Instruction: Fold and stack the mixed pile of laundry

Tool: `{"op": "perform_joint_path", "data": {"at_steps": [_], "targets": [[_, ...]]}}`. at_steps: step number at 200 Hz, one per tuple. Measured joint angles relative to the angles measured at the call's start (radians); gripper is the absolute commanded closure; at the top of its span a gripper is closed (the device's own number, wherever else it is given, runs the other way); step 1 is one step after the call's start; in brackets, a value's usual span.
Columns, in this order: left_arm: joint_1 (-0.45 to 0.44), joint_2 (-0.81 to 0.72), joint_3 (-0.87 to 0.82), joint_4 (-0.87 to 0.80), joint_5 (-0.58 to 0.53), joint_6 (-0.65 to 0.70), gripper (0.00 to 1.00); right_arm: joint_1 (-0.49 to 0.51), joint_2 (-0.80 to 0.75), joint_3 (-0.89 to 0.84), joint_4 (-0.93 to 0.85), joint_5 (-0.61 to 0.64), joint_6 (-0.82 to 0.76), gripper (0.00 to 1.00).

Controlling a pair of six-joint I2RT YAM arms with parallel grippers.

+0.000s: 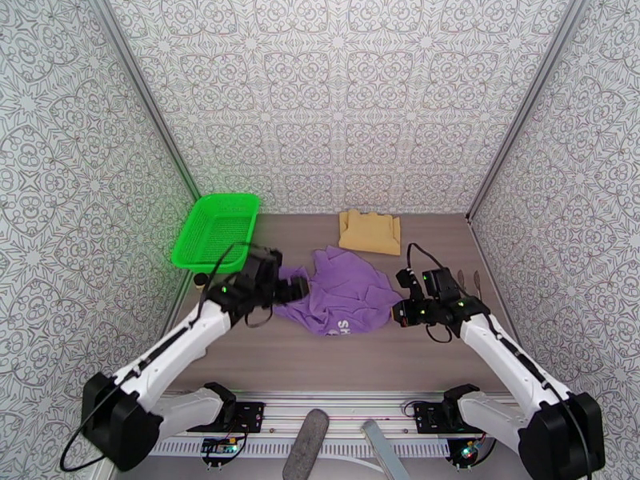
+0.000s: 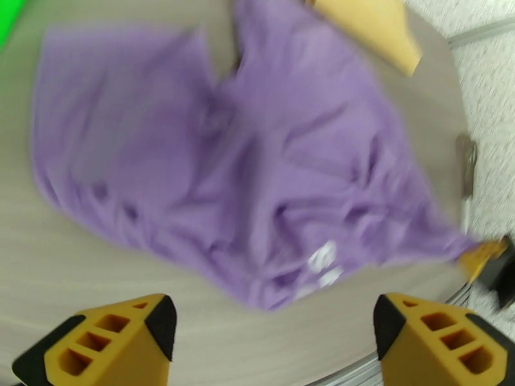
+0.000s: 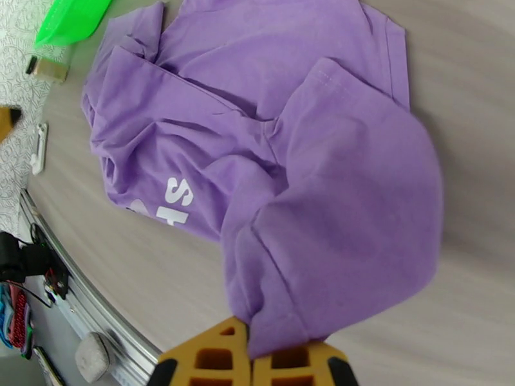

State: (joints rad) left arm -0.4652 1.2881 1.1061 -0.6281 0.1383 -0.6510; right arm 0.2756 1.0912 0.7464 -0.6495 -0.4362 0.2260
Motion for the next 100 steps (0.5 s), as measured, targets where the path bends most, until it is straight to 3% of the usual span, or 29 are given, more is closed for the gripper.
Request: {"op": "perform_joint_path", "data": {"at_steps": [19, 34, 63, 100], "targets": [[0.003, 0.176, 0.17, -0.015, 0.003, 0.026, 0.35, 0.001, -0.002, -0.03, 0.034, -0.003, 0.037, 1.0], [-0.001, 0.34, 0.288, -0.034, 0.01, 0.044, 0.36, 0.001, -0.002, -0.045, 0.044, -0.004, 0.052, 1.0], [-0.028, 0.632, 0.457, -0.145, -0.043, 0.072, 0.21, 0.004, -0.003, -0.047, 0.053, -0.007, 0.066, 1.0], [-0.083, 0.712, 0.494, -0.319, -0.146, 0.056, 0.2, 0.007, -0.016, -0.051, 0.055, -0.006, 0.066, 1.0]]}}
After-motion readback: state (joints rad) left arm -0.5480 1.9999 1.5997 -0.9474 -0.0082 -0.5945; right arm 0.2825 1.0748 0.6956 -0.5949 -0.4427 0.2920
